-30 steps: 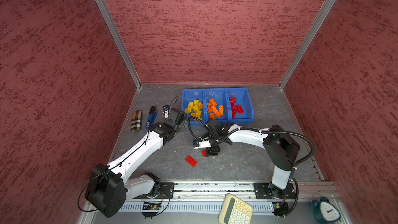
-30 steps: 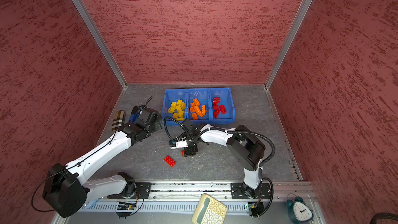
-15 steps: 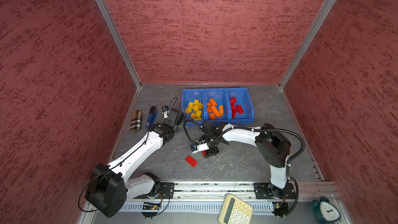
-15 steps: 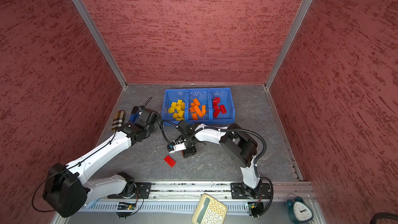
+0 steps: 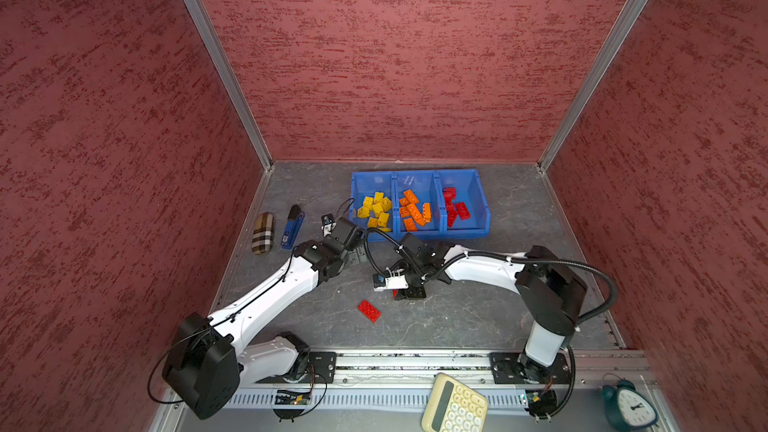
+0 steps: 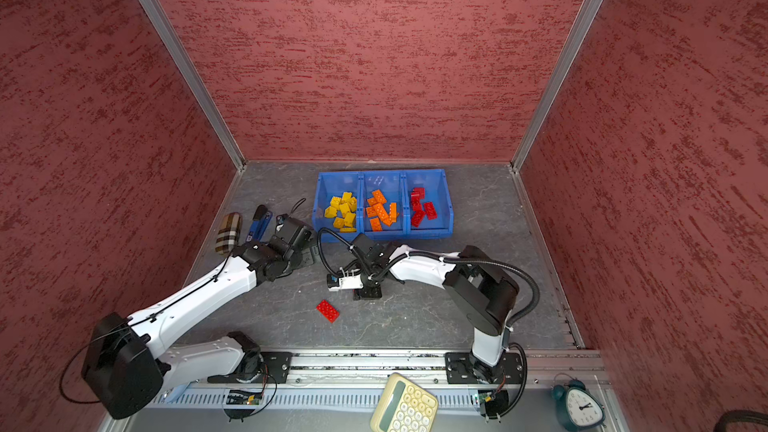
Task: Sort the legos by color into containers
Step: 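Drop the red brick in the far compartment while the left hovers by the plate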
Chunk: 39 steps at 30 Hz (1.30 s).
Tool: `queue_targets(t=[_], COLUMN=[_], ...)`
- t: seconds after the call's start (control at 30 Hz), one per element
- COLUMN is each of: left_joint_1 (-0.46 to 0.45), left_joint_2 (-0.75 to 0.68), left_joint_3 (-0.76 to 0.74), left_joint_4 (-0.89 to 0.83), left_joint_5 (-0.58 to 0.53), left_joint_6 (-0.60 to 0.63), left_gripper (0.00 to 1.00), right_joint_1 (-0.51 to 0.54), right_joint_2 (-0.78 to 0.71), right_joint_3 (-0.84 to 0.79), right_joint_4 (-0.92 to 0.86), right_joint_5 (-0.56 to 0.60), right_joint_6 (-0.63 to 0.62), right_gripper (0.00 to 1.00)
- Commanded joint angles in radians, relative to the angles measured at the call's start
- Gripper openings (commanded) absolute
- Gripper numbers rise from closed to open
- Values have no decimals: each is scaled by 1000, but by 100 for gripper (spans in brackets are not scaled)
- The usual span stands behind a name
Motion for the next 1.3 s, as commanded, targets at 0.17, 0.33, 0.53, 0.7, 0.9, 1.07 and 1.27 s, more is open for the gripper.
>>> queue_targets(t=[0.17,0.33,0.53,0.7,0.9,1.07,1.27], left_joint_1=[-127,-209,-223,-249,-272,-278,-273], left_joint_2=[-78,-113,-135,-89,35,124,269], left_joint_3=[-79,-119,-218,-252,-267,-247,-162], left_joint_4=[-120,-96,57,106,221,294,349], left_joint_5=[144,197,393,429,513,506,496], left_joint_6=[-191,-207,-165,-178,-139,-101,0], left_gripper=[100,100,100,99,100,99,100], right_joint_1=[-97,-216,-398,-550,-642,-642,-638], right_joint_2=[-244,-372,-531,-524,-386,-229,-77], right_joint_3=[-170,-224,-342,-346,-257,-136,34], right_joint_4=[299,343,505,553,553,499,402], right_joint_5=[33,117,195,259,333,431,508], right_joint_6=[251,426,624,764,877,908,956], right_gripper=[31,31,30,31,33,36,41])
